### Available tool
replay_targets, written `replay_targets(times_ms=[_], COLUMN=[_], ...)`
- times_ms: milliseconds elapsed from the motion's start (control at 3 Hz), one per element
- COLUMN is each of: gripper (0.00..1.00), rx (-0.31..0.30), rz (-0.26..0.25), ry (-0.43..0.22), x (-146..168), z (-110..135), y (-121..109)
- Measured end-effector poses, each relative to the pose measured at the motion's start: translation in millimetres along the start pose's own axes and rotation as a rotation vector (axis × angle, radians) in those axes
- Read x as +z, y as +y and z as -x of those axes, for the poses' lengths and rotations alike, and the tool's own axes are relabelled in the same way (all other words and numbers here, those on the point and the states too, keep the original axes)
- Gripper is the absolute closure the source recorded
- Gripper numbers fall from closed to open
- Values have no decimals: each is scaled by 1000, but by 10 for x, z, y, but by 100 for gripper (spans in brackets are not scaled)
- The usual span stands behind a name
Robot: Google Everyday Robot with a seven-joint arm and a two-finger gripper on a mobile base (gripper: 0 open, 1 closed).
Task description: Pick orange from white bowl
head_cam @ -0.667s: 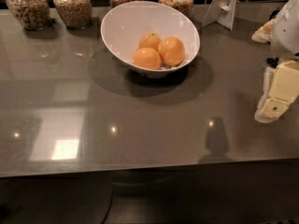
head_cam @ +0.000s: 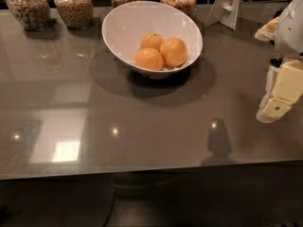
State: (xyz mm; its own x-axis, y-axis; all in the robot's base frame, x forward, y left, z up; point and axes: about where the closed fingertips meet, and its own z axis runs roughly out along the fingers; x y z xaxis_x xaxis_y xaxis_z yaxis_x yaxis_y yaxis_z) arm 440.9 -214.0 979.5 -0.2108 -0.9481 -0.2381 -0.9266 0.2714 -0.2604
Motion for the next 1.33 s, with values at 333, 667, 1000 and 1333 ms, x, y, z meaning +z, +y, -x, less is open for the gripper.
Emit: replay_targets(times_ms=[333, 667, 1000, 1333], gripper=[0, 0, 0, 0], rx=[-5, 6, 33, 78], rz=[-20, -43, -46, -40], ry=[-137, -354, -512, -601], x=[120, 249, 362, 536], z=[86, 433, 765, 1128], y=[-151, -457, -787, -1115])
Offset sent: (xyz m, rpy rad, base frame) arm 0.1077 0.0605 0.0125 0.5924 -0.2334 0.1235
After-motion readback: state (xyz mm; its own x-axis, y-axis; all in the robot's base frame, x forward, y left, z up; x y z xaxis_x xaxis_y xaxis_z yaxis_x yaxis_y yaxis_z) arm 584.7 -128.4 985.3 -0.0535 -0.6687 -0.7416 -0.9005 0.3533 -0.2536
